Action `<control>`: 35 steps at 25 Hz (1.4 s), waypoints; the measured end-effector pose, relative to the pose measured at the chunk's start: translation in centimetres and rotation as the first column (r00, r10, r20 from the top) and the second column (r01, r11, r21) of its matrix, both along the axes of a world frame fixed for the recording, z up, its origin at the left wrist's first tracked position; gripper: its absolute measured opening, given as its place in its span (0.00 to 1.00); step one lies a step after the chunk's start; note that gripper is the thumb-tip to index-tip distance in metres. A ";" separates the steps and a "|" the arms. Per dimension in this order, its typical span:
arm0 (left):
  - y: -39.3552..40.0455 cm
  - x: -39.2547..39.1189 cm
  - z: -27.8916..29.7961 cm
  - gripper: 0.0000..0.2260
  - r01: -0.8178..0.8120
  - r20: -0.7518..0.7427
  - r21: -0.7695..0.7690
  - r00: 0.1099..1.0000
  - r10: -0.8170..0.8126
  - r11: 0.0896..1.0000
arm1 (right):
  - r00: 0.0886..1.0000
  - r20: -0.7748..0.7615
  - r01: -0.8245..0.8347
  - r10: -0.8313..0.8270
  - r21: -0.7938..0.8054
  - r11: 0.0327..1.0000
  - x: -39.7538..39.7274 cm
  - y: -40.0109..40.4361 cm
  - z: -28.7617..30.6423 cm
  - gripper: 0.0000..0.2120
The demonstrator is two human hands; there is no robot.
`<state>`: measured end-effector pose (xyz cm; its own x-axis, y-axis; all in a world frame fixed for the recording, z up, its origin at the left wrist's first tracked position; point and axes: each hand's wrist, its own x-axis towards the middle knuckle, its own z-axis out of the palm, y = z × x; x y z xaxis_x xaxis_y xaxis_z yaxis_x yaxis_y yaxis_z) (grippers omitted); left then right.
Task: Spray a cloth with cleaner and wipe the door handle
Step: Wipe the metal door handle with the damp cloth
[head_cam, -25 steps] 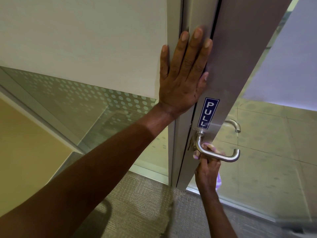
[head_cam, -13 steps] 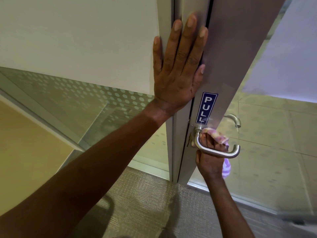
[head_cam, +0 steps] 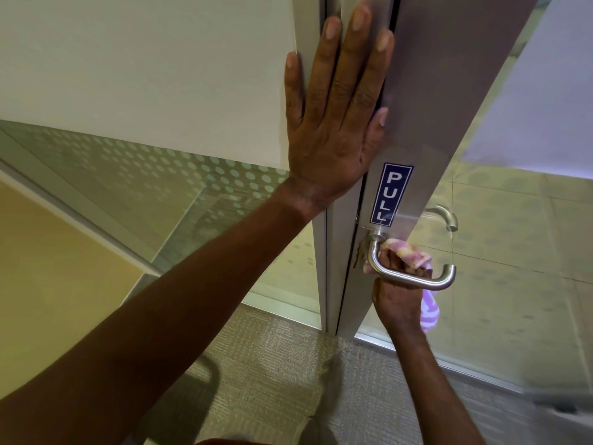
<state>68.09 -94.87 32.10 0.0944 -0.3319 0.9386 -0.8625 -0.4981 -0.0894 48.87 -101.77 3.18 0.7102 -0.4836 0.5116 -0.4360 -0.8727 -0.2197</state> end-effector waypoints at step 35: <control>0.3 -0.4 -0.5 0.29 0.095 0.057 -0.026 0.994 -0.093 0.995 | 0.998 0.061 -0.008 0.009 -0.009 1.000 0.6 1.0 0.2 0.24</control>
